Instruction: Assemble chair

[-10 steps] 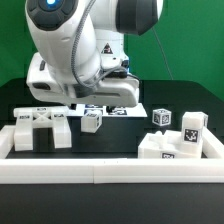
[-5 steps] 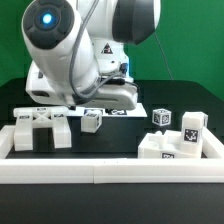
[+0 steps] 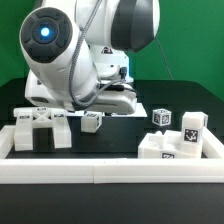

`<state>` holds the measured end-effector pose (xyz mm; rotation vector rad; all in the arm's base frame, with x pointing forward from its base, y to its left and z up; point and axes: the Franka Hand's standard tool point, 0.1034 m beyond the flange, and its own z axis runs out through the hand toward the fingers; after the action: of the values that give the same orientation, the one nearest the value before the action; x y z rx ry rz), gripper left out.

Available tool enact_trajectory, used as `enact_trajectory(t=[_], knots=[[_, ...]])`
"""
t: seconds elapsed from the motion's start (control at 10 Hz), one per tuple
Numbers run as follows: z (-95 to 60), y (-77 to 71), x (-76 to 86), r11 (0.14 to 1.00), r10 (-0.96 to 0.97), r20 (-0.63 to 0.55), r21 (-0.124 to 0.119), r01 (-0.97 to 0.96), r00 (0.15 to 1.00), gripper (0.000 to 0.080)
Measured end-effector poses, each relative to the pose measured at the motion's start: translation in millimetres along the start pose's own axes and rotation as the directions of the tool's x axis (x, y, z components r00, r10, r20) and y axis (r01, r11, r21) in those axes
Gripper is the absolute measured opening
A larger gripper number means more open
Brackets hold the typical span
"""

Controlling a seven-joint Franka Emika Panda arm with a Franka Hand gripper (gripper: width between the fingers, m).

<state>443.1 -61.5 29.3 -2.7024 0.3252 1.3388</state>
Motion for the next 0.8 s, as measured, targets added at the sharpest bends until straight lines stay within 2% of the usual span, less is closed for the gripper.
enact_trajectory(t=[0.8], knots=[[14.3, -6.3, 12.0, 1.000, -0.010, 0.001, -0.012, 0.010, 1.000, 0.0649]])
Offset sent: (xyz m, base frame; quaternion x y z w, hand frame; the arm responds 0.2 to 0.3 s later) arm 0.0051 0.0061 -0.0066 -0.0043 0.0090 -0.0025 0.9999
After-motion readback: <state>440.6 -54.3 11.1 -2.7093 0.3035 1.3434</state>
